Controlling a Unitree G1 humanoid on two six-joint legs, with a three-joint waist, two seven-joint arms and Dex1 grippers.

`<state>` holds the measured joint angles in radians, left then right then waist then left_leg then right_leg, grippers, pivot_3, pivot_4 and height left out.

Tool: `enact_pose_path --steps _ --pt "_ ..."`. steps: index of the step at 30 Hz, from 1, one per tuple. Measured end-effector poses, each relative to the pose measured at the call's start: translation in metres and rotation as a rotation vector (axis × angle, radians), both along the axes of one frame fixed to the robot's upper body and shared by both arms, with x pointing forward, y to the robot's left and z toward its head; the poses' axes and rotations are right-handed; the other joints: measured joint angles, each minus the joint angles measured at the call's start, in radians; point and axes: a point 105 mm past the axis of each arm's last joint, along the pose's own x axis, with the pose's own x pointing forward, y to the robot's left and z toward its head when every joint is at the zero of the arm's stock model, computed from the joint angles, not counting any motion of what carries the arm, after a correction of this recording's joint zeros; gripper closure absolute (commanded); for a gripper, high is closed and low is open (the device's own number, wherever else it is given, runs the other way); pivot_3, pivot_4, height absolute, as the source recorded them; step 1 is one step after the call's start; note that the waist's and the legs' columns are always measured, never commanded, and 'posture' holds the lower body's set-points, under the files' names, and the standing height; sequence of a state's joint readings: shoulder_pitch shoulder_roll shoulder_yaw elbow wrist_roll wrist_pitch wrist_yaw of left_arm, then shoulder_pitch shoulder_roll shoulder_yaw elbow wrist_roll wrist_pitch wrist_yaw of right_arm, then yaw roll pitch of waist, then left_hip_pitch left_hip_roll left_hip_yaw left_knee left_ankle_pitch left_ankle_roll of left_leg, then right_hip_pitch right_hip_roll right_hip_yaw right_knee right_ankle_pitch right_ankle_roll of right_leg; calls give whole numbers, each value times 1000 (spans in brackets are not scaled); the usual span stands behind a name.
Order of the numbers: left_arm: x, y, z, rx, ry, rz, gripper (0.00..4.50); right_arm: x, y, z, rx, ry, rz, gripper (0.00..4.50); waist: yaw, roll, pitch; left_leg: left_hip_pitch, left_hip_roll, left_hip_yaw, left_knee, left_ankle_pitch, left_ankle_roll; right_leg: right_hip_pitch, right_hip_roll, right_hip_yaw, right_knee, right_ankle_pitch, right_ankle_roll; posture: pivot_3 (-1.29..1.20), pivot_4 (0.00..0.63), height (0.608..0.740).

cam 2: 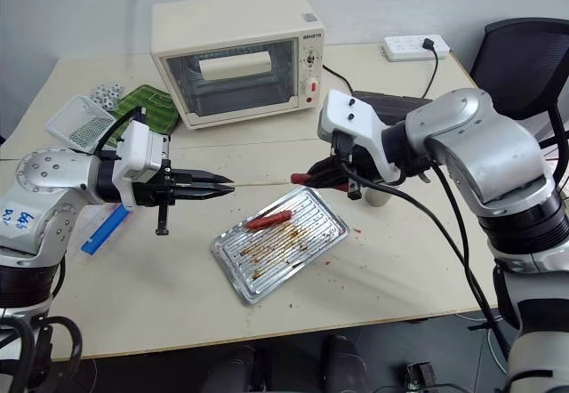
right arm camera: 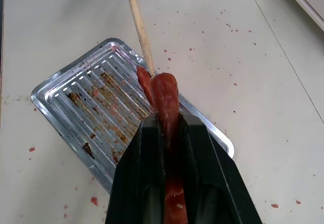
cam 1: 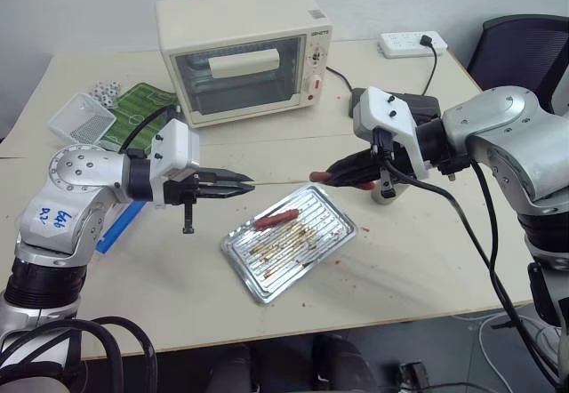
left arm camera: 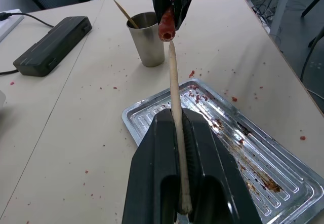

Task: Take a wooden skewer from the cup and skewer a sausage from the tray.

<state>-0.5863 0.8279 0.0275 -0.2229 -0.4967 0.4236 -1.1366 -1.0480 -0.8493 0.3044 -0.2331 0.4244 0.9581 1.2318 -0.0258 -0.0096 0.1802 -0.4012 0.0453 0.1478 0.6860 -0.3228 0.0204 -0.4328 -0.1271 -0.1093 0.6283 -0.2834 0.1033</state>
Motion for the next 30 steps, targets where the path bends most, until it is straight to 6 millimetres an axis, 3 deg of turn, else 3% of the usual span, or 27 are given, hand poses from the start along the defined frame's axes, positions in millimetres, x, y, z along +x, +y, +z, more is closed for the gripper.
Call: enact_pose_path --steps 30 --pt "0 0 2 12 -9 -8 4500 -4 3 -4 -6 -3 19 4167 0 0 0 0 0 0 1 0 0 0 0 0 1 0 0 0 150 740"
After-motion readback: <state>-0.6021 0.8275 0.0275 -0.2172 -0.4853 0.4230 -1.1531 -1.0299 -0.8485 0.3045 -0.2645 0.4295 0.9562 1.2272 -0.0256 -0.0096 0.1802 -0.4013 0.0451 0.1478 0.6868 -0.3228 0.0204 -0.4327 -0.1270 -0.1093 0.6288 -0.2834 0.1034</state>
